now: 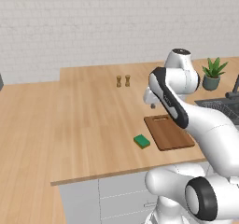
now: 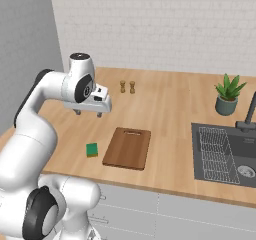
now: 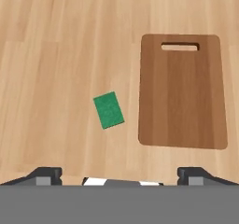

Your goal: Pick up the sponge from the counter and clean the cutting board by briefly scrubbing or pressing down on the cutting board. Once finished, release the sponge.

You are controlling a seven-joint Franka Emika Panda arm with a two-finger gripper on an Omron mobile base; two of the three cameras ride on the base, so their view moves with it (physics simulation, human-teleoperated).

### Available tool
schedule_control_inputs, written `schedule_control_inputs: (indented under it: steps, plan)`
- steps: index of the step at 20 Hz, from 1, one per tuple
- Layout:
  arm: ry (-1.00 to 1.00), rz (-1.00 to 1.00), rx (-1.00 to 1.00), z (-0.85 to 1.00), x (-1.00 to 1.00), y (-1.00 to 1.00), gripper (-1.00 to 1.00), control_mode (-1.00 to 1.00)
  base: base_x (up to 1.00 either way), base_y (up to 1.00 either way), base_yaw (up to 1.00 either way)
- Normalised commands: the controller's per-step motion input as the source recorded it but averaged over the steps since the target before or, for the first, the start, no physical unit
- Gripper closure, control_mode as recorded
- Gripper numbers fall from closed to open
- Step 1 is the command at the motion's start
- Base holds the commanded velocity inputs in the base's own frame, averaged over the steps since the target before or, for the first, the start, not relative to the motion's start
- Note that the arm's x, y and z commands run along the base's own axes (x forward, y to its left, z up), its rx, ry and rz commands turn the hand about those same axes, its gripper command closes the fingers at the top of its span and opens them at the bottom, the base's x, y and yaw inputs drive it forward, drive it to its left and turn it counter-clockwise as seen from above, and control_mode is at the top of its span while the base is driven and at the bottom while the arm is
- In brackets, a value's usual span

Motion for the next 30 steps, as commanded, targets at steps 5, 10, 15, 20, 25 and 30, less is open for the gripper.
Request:
schedule_control_inputs:
  steps: [5, 10, 15, 20, 25, 30]
  plan:
    - [0.03, 0.0, -0.08, -0.33, 0.0, 0.19, -1.0, -1.0, 0.0, 0.0, 0.0]
    - [-0.01, 0.01, 0.0, -0.24, 0.0, 0.0, -1.0, -1.0, 0.0, 0.0, 0.0]
    - [-0.11, 0.03, 0.0, -0.22, 0.0, 0.0, -1.0, -1.0, 0.0, 0.0, 0.0]
    - [-0.08, 0.04, 0.0, -0.56, 0.0, 0.0, -1.0, -1.0, 0.0, 0.0, 0.0]
    - [-0.02, 0.03, 0.0, -0.48, 0.0, 0.0, -1.0, -1.0, 0.0, 0.0, 0.0]
    - [0.0, 0.0, 0.0, -0.34, 0.02, 0.04, -1.0, -1.0, 0.0, 0.0, 0.0]
